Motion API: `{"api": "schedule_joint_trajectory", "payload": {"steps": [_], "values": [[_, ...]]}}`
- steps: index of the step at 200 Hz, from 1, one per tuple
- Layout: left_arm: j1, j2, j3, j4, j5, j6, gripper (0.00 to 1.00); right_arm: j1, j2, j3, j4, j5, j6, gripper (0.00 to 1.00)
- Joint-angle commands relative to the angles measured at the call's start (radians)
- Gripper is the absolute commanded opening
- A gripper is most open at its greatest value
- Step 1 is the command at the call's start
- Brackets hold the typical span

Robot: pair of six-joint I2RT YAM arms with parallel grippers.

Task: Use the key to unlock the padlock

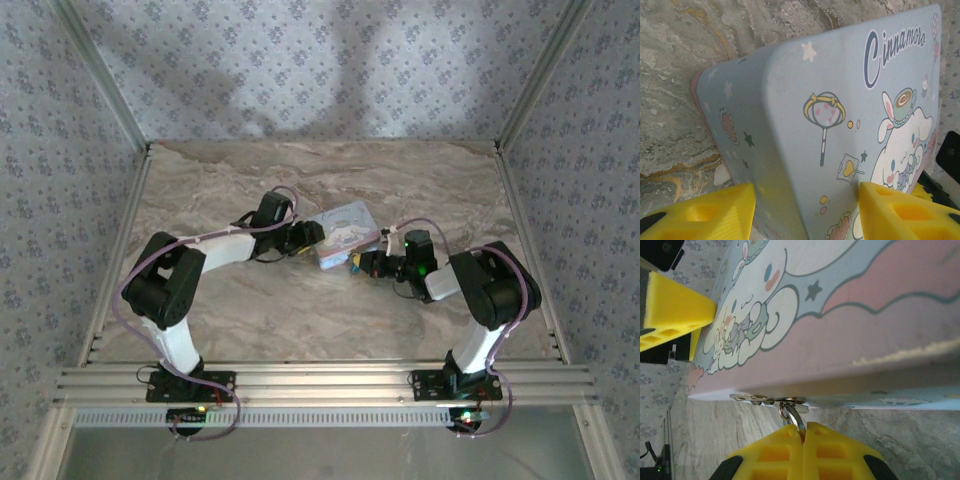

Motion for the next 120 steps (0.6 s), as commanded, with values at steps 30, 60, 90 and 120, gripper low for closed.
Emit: {"api": "schedule_joint_trajectory", "payload": {"steps": [30, 60, 90, 120], "values": [[-0.044, -0.021, -0.081, -0.052, -0.033, -0.037, 0.55, -0.009, -0.034, -0.024, 0.133, 0.057, 0.151, 0.03], [-0.054, -0.033, -0.100, -0.047, -0.038, -0.047, 0.55, -0.010, -0.035, -0.021, 0.143, 0.075, 0.195, 0.03], [-0.056, -0.040, -0.116, -0.042, -0.040, -0.052, 0.55, -0.012, -0.033, -0.014, 0.147, 0.094, 0.229, 0.03], [-0.063, -0.038, -0.126, -0.034, -0.038, -0.059, 0.55, -0.015, -0.034, -0.008, 0.142, 0.114, 0.250, 0.02]]}}
